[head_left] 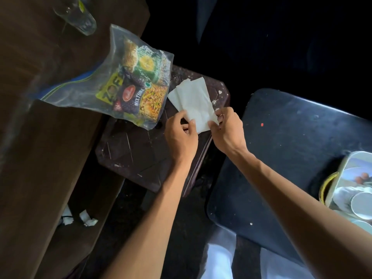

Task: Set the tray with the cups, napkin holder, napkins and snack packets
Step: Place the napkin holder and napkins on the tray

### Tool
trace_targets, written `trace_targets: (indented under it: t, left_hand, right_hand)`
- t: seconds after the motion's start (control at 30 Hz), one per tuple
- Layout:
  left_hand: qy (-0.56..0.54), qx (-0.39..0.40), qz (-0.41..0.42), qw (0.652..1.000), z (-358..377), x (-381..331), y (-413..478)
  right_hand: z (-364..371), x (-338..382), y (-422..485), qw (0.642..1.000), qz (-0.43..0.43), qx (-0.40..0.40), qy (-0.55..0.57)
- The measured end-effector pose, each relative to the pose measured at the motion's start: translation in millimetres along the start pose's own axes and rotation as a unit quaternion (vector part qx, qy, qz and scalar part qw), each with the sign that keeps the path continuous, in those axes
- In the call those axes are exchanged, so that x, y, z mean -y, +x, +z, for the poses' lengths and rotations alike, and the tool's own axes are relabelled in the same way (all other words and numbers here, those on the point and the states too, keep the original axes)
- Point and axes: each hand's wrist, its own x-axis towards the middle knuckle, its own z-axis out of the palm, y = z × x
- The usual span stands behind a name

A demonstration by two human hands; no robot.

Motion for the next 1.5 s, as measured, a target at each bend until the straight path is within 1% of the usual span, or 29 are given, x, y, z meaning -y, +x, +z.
trace_targets:
  t: [0.07,0.13,0.2,0.37,0.43,0.53,0.57,0.63,0.67,0.7,0.73,0.83,0.97,1.03,1.1,1.17,1.23,1.33,1.4,1.5]
  left_hand:
    - [-0.029,-0.022,-0.033,0.999,2,0,-2]
    - [-0.071,-0.027,-0.072,0.995,4,-1,-6]
    - [-0.099,-0.019,-0.106,0.989,7,-3,-11]
    - [-0.116,0.012,-0.139,0.983,19,-5,-27]
    - [-0.121,0.038,-0.15,0.981,24,-11,-37]
    - [-0.149,0.082,-0.155,0.973,35,-22,-58]
    - [-0.15,0.1,-0.148,0.972,40,-27,-67]
    - [-0.158,0.141,-0.14,0.967,51,-36,-84]
    - [-0.164,0.161,-0.142,0.963,58,-40,-93]
    - [-0.166,0.182,-0.142,0.959,65,-44,-103]
    - [-0.159,0.204,-0.139,0.956,73,-48,-113]
    - [-0.136,0.254,-0.121,0.95,100,-62,-145]
    - [-0.125,0.263,-0.086,0.953,136,-83,-173]
    - [-0.123,0.271,-0.065,0.952,157,-97,-182]
    - [-0.114,0.297,-0.043,0.947,179,-114,-191]
    - [-0.093,0.341,-0.008,0.935,201,-131,-201]
    - [-0.05,0.397,0.047,0.915,220,-147,-212]
    - [0.027,0.464,0.164,0.87,247,-168,-233]
    - [0.057,0.486,0.233,0.841,265,-181,-249]
    - [0.073,0.493,0.326,0.804,291,-196,-274]
  right_hand:
    - [-2,-5,0,1.0,0.007,0.007,0.025]
    - [-5,-9,-4,0.998,0.009,0.011,0.053]
    - [-9,-15,-9,0.997,0.015,0.013,0.076]
    - [-33,-34,-35,0.993,0.025,0.015,0.115]
    - [-47,-43,-50,0.99,0.037,0.008,0.138]
    - [-69,-61,-71,0.986,0.08,-0.009,0.148]
    - [-78,-68,-78,0.98,0.101,-0.003,0.171]
    - [-97,-82,-93,0.953,0.138,0.023,0.268]
    - [-107,-90,-100,0.942,0.141,0.03,0.304]
    - [-117,-98,-107,0.94,0.131,0.024,0.315]
    - [-127,-107,-113,0.944,0.117,0.006,0.309]
    - [-160,-131,-132,0.964,0.073,-0.088,0.238]
    - [-209,-167,-158,0.974,0.047,-0.175,0.137]
    - [-233,-186,-171,0.972,0.042,-0.202,0.112]
    - [-255,-204,-185,0.971,0.045,-0.217,0.095]
    - [-276,-221,-198,0.967,0.057,-0.232,0.087]
    - [-294,-238,-211,0.961,0.068,-0.253,0.084]
    - [-319,-260,-230,0.95,0.076,-0.297,0.062]
    - [-333,-275,-243,0.941,0.077,-0.325,0.044]
    - [-349,-296,-260,0.928,0.081,-0.363,0.015]
